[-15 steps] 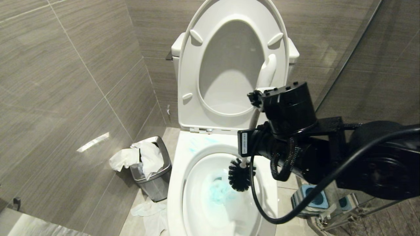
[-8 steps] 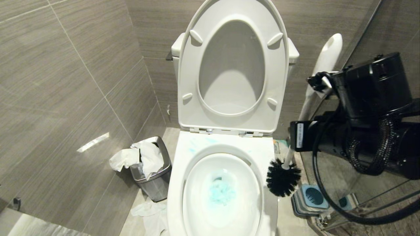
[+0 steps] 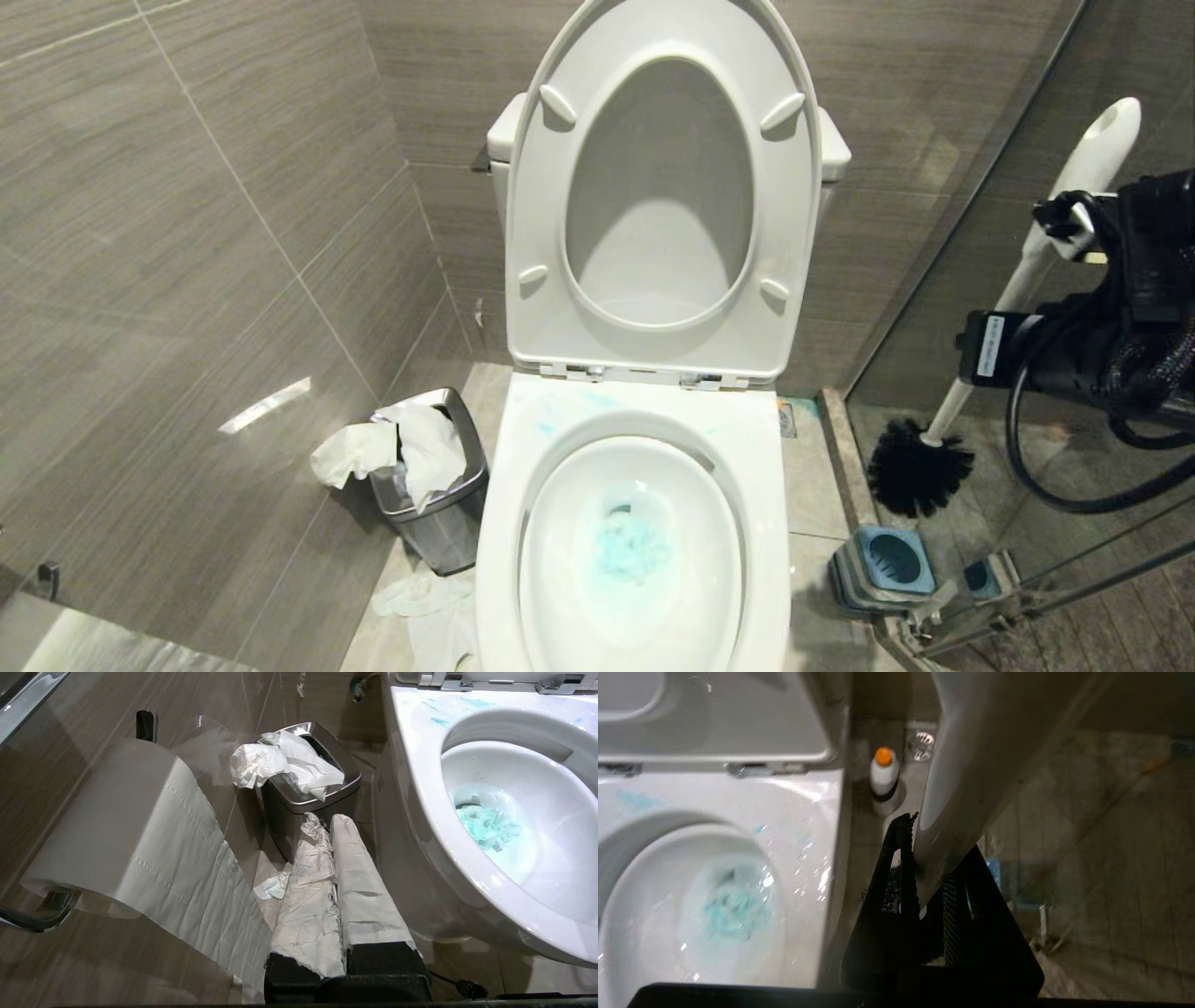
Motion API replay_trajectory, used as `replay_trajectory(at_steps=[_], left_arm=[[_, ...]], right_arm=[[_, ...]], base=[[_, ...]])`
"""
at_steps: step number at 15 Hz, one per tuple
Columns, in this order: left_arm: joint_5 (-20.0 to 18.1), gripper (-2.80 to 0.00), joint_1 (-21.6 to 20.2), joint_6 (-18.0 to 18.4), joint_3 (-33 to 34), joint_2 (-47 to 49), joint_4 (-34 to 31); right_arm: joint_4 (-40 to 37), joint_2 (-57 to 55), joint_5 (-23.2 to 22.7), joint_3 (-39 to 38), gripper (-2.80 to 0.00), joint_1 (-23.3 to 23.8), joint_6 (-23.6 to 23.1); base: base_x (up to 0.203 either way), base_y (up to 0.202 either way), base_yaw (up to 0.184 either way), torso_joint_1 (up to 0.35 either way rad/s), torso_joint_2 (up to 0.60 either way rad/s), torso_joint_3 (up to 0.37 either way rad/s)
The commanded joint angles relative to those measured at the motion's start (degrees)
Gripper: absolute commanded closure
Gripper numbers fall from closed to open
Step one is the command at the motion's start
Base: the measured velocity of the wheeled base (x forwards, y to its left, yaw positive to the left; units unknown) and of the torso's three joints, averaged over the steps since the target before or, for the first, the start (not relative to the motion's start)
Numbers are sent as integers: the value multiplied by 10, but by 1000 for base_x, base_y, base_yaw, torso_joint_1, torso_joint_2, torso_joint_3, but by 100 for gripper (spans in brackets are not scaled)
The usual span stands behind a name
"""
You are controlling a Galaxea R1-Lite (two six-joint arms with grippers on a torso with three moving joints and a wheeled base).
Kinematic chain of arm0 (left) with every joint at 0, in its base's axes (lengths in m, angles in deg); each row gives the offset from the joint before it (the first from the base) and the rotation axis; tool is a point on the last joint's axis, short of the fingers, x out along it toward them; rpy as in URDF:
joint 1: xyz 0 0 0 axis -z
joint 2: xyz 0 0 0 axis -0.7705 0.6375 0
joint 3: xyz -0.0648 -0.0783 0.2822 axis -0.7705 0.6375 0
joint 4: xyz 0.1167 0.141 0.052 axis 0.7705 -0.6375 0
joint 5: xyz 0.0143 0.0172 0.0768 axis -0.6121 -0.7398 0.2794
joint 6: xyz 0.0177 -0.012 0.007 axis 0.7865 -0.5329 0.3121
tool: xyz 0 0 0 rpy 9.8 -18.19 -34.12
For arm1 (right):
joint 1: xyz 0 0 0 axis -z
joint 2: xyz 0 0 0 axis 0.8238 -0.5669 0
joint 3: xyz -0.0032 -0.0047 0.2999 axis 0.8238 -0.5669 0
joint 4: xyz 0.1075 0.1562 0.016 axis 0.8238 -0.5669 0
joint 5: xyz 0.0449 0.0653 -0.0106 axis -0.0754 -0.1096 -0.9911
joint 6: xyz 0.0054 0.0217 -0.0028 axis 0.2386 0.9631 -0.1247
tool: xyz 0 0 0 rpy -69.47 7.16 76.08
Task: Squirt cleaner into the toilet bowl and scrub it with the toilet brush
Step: Put the toilet brush back
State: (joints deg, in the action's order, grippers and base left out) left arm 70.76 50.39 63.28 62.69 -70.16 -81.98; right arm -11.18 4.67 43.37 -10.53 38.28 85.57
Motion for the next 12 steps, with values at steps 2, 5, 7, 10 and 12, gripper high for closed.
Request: replay_trajectory(at_steps=[2,5,7,10,12], left_arm=[[0,0,0,0,0,0,0],[0,0,0,0,0,0,0],[0,0,0,0,0,0,0],[0,0,0,0,0,0,0],[0,0,0,0,0,0,0]], right_arm=[[179,-39,-63,-78,0,96,-60],[228,-80,-71,-103,0,117,-66],[263,-111,-71,-116,0,127,-66],[368,-180,-73,-144,0,147,-66],[434,-228,-87,-165,0,168,-68]], base=[[0,0,0,0,0,0],[0,0,0,0,0,0],[0,0,0,0,0,0],[0,0,0,0,0,0],[0,0,0,0,0,0]])
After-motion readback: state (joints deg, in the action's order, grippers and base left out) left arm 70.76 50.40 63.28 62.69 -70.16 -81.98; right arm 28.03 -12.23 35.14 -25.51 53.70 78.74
